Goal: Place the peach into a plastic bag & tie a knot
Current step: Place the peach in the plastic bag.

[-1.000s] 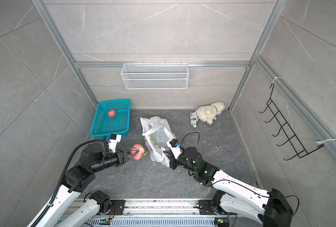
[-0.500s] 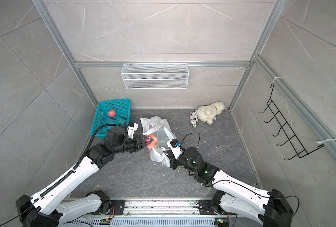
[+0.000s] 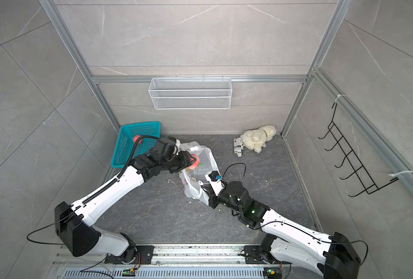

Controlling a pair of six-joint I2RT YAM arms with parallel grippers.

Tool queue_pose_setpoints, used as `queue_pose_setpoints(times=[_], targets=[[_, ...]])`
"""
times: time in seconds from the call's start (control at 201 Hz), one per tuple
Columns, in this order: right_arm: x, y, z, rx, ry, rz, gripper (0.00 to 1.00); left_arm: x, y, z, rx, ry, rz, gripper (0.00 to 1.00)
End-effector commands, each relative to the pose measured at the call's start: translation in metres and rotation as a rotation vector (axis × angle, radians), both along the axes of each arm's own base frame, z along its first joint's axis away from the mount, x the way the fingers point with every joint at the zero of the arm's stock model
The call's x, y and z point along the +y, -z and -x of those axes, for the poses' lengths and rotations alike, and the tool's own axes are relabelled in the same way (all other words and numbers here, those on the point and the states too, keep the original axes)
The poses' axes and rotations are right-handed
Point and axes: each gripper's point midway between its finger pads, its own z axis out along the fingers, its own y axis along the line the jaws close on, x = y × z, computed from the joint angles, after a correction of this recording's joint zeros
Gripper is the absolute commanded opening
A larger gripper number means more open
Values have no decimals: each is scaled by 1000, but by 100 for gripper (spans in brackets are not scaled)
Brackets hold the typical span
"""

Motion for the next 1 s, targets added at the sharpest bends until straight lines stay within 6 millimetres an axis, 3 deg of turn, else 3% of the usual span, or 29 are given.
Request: queue_pose_setpoints(times=[0.0,0.239,0.433,0.562,0.652,0.836,0.99], targets=[[1,-4,3,-21,-11,-4,0,5,-9,2,-34,10,-64,52],[0,-4,2,-20,-4,-3,0,9,-12,8,-43,22,-77,77],[0,-2,0,-18,3,0,0,14,-17,19,-47,46,-71,83],[-2,-1,-2,-17,18,4,0,14,-30,36,-82,132,-47,88],[-5,-2,-4,-16,42,2,0,16,-44,62,-143,293,-69,94],[-8,-3,-6,-13,62,-3,0,84,-23,96,-116,325,-393,94],[-8,-2,-7,-13,68,1,0,153,-33,100,-215,37,-505,95]])
